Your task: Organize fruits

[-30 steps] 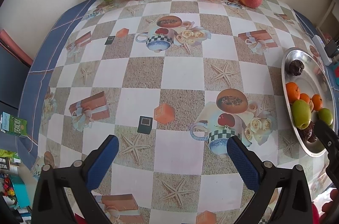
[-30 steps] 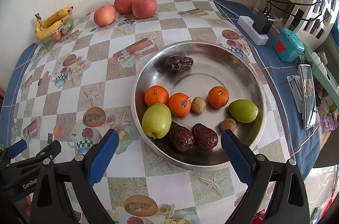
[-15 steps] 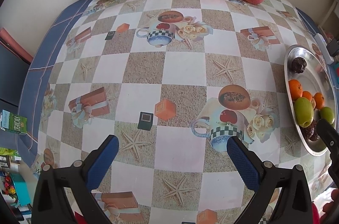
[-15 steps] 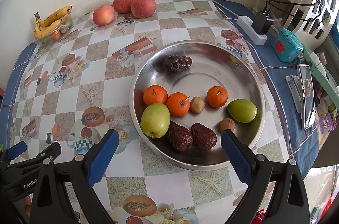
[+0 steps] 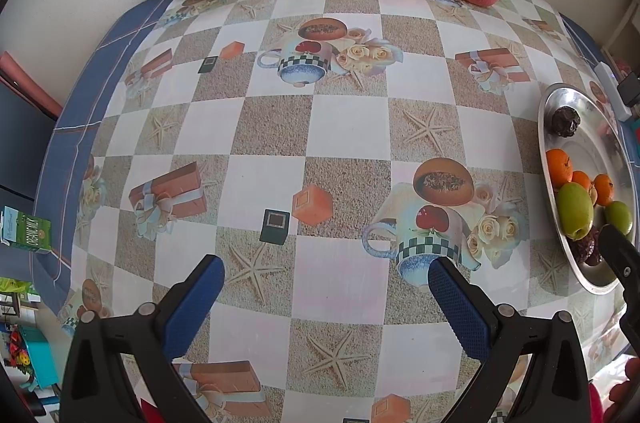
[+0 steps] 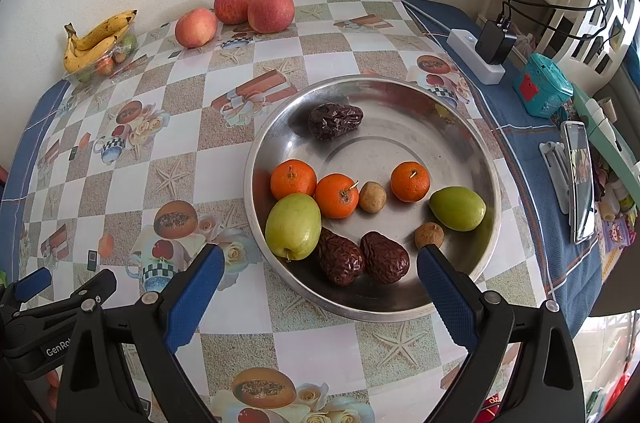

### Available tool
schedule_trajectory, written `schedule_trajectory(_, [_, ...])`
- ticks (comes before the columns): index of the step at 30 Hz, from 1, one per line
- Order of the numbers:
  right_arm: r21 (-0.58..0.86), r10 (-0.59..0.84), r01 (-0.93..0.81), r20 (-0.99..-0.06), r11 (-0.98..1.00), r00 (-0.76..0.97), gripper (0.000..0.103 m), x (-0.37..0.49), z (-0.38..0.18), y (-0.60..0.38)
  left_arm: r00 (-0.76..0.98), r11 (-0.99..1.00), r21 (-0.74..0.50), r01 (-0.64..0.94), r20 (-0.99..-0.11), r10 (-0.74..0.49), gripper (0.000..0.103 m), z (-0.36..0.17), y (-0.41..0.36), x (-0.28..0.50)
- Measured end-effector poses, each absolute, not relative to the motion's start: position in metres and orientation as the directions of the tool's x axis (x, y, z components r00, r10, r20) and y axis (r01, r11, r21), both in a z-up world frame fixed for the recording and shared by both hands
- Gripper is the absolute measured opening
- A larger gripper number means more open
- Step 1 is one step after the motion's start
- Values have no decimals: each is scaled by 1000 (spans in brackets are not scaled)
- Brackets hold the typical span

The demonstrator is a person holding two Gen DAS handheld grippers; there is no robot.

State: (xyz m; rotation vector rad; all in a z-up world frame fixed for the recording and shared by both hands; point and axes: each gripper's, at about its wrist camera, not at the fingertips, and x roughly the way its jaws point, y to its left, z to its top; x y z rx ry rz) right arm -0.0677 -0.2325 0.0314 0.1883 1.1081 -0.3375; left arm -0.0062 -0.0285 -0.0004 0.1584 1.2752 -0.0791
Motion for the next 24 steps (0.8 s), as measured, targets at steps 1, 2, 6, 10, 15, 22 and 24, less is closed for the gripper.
schedule_trajectory(1, [-19, -172, 358, -899, 934, 402, 97, -68, 31, -233, 290, 986, 74, 147, -957, 28, 103, -1, -28, -6])
schedule_trajectory(2, [-19, -172, 358, -900, 934, 401, 97, -68, 31, -233, 290, 986, 73, 147, -957, 28, 103, -1, -28, -6])
schedule_trajectory(6, [-20, -171, 355, -901, 935, 398, 97, -68, 30, -232, 286, 987, 72, 145, -958, 28, 103, -2, -29, -8])
schedule_trajectory(10, [-21, -169, 351, -902, 936, 396, 97, -68, 30, -231, 282, 987, 71, 146, -959, 28, 103, -3, -28, -8])
schedule_trajectory(15, [-24, -168, 346, -905, 938, 392, 97, -67, 29, -230, 282, 987, 71, 145, -959, 28, 103, -2, -29, -6])
schedule_trajectory(22, [-25, -168, 346, -905, 938, 390, 97, -67, 29, -230, 303, 988, 75, 136, -953, 31, 103, 2, -28, -5])
schedule_trajectory(24, [-25, -168, 346, -906, 938, 390, 97, -67, 28, -230, 334, 988, 86, 132, -942, 37, 103, 6, -27, -7])
